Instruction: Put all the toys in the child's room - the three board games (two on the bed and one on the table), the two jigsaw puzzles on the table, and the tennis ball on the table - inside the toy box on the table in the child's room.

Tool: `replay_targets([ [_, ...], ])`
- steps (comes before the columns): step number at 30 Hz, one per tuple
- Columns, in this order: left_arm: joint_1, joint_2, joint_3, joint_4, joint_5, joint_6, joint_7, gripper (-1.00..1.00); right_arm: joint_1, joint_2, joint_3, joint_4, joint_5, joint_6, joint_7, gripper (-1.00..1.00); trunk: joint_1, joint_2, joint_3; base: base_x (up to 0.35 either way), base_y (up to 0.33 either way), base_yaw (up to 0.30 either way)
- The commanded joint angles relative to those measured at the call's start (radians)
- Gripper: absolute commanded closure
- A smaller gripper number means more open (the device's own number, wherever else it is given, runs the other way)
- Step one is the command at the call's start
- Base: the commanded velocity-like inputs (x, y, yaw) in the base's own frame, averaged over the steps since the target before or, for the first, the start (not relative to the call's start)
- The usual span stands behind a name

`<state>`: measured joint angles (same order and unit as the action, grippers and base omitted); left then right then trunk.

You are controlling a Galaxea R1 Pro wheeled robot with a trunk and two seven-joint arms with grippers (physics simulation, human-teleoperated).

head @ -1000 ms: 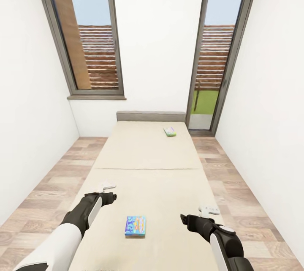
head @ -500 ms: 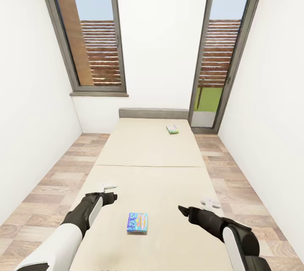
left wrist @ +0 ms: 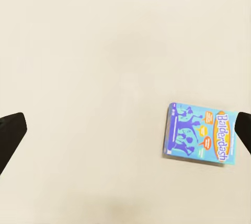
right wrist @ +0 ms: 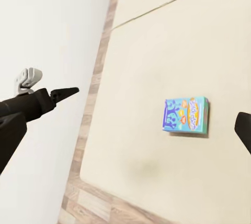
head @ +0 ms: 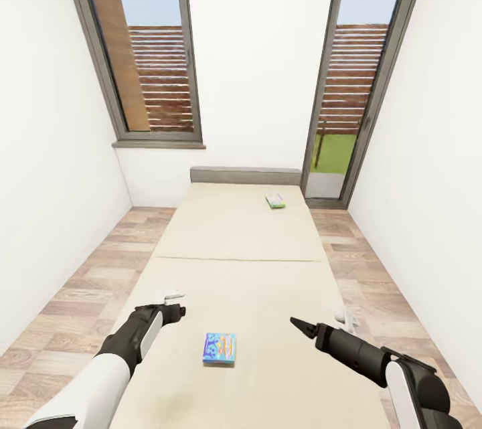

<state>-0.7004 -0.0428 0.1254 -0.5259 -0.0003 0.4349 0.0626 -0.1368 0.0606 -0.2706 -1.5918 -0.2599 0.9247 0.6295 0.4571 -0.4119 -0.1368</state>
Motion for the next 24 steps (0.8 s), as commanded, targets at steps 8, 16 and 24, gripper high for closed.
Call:
replay_targets([
  [8,-0.001,0.000,0.004,-0.002,0.000,0.002,0.000,-1.00,-0.001,0.001,-0.005,0.001,0.005,0.004,0.010,-1.00,0.001,-0.002,-0.003,0.000,0.000,0.001],
  [16,-0.001,0.001,0.004,-0.004,0.000,0.002,0.000,-1.00,-0.001,0.001,-0.004,0.001,0.009,-0.004,0.007,-1.00,0.001,-0.002,-0.003,0.000,0.000,0.000],
  [24,-0.001,0.000,0.004,-0.005,0.000,0.002,0.000,-1.00,-0.001,0.001,-0.005,0.001,0.008,-0.006,0.006,-1.00,0.001,-0.002,-0.003,0.000,0.000,-0.053],
])
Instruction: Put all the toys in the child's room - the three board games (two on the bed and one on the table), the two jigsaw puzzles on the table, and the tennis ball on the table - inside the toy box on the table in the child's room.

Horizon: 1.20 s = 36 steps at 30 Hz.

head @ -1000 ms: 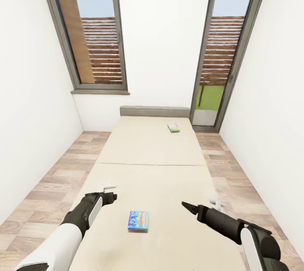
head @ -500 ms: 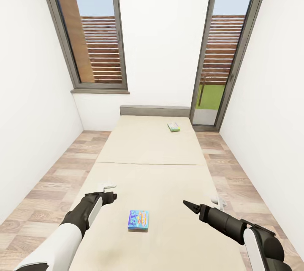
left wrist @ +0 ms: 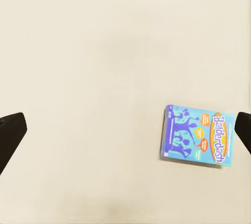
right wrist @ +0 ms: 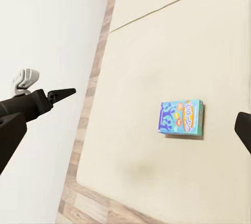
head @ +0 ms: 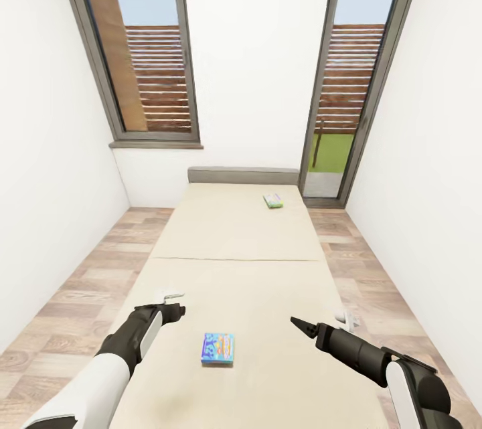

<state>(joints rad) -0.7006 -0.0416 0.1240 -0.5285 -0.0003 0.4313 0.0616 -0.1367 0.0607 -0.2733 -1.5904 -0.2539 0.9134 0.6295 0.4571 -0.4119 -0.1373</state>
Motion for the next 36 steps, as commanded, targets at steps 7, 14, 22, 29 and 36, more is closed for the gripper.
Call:
replay_targets([
  [7,0.000,-0.002,0.003,-0.003,-0.002,0.007,0.003,-1.00,-0.001,0.001,-0.003,0.000,0.004,0.005,0.006,-1.00,0.001,-0.002,-0.002,0.000,-0.140,-0.129],
  [14,0.000,-0.001,0.002,-0.004,-0.003,0.007,0.003,-1.00,-0.001,0.002,-0.003,0.000,0.006,0.005,0.005,-1.00,0.001,-0.002,-0.002,0.000,-0.050,-0.010],
  [22,0.000,-0.001,0.003,-0.004,-0.003,0.007,0.003,-1.00,-0.001,0.003,-0.003,0.000,0.008,0.005,0.004,-1.00,0.001,-0.002,-0.002,0.000,-0.136,-0.001],
  [29,0.000,-0.002,0.002,-0.004,-0.003,0.007,0.003,-1.00,-0.001,0.004,-0.003,0.000,0.010,0.005,0.004,-1.00,0.001,-0.002,-0.002,0.000,-0.147,0.000],
  [36,0.000,0.000,0.002,-0.004,-0.003,0.006,0.003,-1.00,-0.001,0.003,-0.003,0.000,0.009,0.004,0.003,-1.00,0.001,-0.002,-0.002,0.000,-0.089,0.000],
])
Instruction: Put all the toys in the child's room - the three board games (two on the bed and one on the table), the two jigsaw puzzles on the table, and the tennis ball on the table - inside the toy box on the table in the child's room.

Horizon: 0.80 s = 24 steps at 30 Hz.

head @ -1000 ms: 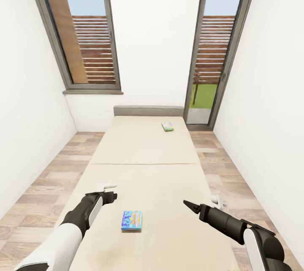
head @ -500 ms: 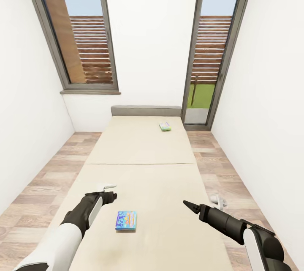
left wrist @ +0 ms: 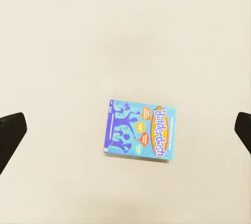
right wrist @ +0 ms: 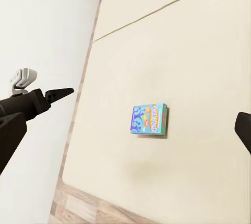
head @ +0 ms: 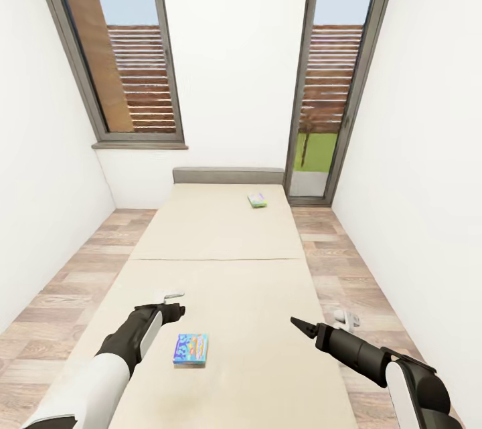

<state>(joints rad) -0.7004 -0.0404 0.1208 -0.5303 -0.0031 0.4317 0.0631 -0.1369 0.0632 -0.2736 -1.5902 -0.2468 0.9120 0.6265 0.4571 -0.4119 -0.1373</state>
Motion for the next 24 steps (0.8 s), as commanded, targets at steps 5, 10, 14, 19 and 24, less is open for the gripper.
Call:
replay_targets([
  [5,-0.001,-0.002,0.005,-0.002,0.000,0.006,0.001,-1.00,-0.001,0.002,-0.002,-0.001,0.003,0.005,0.006,-1.00,0.001,-0.002,-0.002,0.000,-0.137,0.000],
  [10,-0.001,-0.002,0.005,-0.002,0.000,0.006,0.001,-1.00,-0.001,0.003,-0.002,0.000,0.004,0.006,0.006,-1.00,0.001,-0.002,-0.002,0.000,-0.036,0.000],
  [14,-0.001,-0.002,0.005,-0.002,0.000,0.006,0.001,-1.00,-0.001,0.003,-0.002,0.000,0.004,0.005,0.006,-1.00,0.001,-0.002,-0.002,0.000,-0.197,0.000],
  [19,-0.001,-0.003,0.005,-0.002,0.000,0.006,0.001,-1.00,-0.001,0.003,-0.002,0.000,0.004,0.005,0.006,-1.00,0.001,-0.002,-0.002,0.007,-0.138,0.000],
  [24,-0.001,-0.005,0.005,-0.002,0.000,0.005,0.001,-1.00,-0.001,0.003,-0.002,0.000,0.004,0.005,0.006,-1.00,0.001,-0.002,-0.002,0.002,-0.020,0.000],
])
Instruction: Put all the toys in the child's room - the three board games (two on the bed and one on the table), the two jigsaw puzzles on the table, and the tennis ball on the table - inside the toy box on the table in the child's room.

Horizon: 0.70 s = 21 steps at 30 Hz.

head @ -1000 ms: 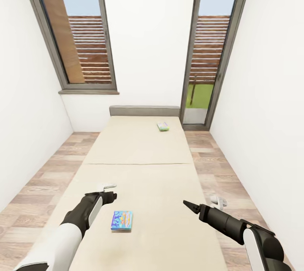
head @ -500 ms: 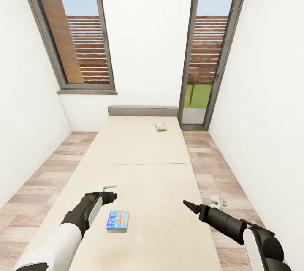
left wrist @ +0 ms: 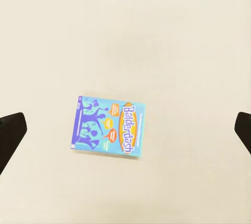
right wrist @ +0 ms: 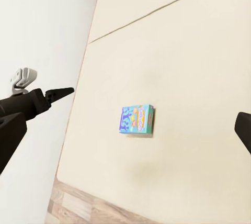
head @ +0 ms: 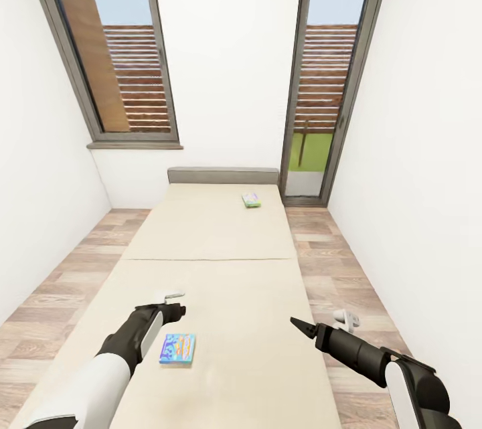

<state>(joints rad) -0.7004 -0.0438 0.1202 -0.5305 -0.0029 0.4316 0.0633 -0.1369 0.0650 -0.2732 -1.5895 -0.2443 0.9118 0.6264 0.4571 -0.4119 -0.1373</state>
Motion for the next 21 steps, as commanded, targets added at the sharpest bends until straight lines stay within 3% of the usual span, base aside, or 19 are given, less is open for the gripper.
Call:
replay_targets([
  [1,-0.001,-0.002,0.005,-0.002,0.000,0.006,0.001,-1.00,-0.001,0.001,-0.003,-0.001,0.002,0.006,0.006,-1.00,0.001,-0.002,-0.002,0.001,-0.007,0.000],
  [21,-0.001,0.003,0.007,-0.016,0.000,0.008,0.000,-1.00,-0.002,-0.002,-0.003,0.023,-0.003,0.006,0.006,-1.00,0.001,-0.002,-0.030,0.000,-0.001,0.000],
])
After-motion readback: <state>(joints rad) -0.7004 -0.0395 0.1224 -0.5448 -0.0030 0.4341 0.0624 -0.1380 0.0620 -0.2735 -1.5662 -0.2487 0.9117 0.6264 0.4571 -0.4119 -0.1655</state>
